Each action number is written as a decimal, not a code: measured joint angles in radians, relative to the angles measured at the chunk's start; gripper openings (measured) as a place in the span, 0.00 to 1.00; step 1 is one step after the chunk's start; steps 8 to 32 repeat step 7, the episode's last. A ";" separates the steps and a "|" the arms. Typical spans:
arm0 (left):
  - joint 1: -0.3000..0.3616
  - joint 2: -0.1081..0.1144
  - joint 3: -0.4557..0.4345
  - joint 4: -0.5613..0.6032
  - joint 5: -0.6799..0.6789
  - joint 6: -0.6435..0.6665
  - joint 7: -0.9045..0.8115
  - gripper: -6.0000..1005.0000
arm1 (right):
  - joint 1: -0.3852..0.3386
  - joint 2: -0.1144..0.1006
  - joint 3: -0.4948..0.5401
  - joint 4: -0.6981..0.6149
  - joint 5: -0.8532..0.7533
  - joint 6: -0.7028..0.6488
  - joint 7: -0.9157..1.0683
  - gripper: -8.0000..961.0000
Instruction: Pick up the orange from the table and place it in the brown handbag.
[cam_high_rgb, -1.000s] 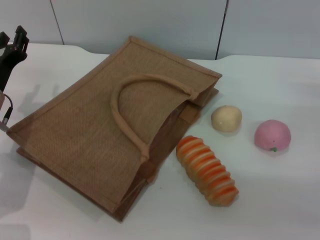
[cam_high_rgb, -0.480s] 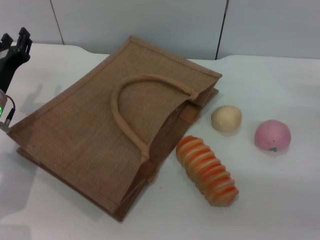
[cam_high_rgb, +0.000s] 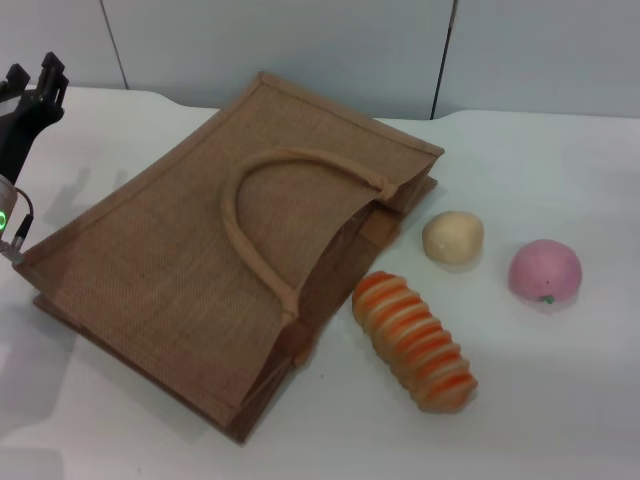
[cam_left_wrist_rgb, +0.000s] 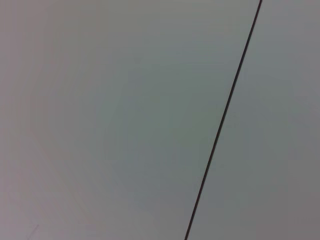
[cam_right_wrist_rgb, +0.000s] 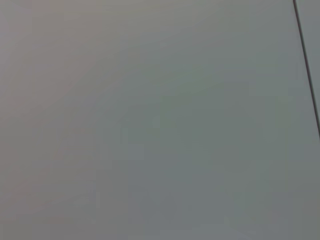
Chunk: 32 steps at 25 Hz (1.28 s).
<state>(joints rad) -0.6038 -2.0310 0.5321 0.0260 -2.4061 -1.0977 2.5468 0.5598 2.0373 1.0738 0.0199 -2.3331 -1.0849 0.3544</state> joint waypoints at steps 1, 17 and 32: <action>0.000 0.000 0.000 0.000 0.000 0.000 0.000 0.50 | 0.000 0.000 0.000 0.000 0.001 -0.005 0.000 0.73; -0.001 0.000 0.000 0.000 -0.001 -0.001 -0.001 0.50 | -0.005 0.001 0.000 0.000 0.024 -0.026 0.000 0.73; -0.001 0.000 0.000 0.000 -0.001 -0.001 -0.001 0.50 | -0.005 0.001 0.000 0.000 0.024 -0.026 0.000 0.73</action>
